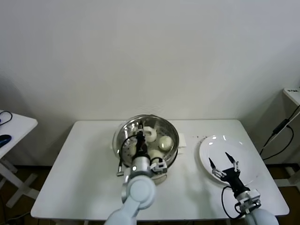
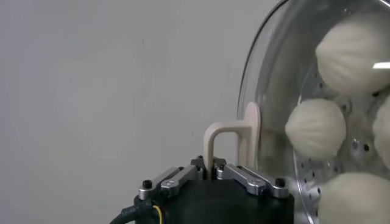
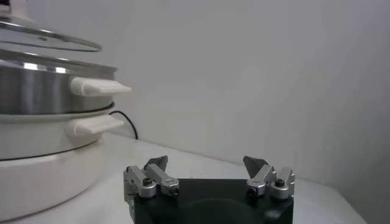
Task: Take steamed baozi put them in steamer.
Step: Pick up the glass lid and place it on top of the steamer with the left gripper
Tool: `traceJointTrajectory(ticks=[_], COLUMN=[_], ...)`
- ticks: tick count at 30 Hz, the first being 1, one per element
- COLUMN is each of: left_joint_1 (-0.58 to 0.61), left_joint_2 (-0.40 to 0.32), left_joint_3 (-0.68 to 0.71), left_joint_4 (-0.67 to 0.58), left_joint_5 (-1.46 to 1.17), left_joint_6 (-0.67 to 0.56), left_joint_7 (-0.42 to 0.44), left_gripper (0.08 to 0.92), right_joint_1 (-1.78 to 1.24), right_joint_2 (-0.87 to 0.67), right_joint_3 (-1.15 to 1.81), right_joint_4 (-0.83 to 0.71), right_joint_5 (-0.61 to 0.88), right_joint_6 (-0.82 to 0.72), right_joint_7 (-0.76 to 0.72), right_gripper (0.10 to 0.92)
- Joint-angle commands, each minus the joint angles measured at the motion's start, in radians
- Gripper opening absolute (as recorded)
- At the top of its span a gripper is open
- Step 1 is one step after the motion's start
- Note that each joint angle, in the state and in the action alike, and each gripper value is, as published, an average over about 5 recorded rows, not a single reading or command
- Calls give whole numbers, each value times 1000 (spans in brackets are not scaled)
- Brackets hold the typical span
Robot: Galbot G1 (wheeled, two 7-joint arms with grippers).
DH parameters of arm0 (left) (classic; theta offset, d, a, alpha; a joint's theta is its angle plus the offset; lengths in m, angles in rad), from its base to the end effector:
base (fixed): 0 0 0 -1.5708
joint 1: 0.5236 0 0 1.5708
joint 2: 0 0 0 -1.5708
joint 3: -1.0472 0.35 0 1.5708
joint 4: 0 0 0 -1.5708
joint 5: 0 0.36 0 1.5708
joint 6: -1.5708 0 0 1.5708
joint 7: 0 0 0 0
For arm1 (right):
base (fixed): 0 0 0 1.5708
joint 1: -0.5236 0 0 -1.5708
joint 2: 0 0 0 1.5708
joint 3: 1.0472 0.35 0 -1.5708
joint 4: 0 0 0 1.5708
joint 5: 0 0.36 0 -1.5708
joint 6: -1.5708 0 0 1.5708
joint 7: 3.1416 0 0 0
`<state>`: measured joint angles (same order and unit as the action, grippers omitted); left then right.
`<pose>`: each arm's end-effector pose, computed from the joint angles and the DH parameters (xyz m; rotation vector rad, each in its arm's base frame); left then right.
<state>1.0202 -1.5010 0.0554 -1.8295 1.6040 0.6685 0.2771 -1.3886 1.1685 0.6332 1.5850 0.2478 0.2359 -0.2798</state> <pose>0.2985 -0.1720 -0.2626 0.0632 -2.2460 -2.1003 0.2361 -0.1713 -0.4043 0.3477 -3.0302 0.2560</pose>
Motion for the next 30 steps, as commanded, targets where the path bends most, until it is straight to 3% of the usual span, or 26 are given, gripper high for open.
traceJointTrajectory(ticks=[1,30], left_joint_1=[-30,-37], left_joint_2=[-49,-46], left_joint_3=[20,18], left_joint_4=[57,89], left_joint_5=[5,32], left_joint_6=[6,-17], left_joint_7=[2,8], left_gripper=[155,155], right_joint_1=[6,34], right_joint_2=[-17,-37], right_joint_3=[3,-1], right_joint_4=[-12,-25], right_joint_5=[25,54], right_joint_6=[1,6], right_joint_7=[-3,-8], right_gripper=[823,823])
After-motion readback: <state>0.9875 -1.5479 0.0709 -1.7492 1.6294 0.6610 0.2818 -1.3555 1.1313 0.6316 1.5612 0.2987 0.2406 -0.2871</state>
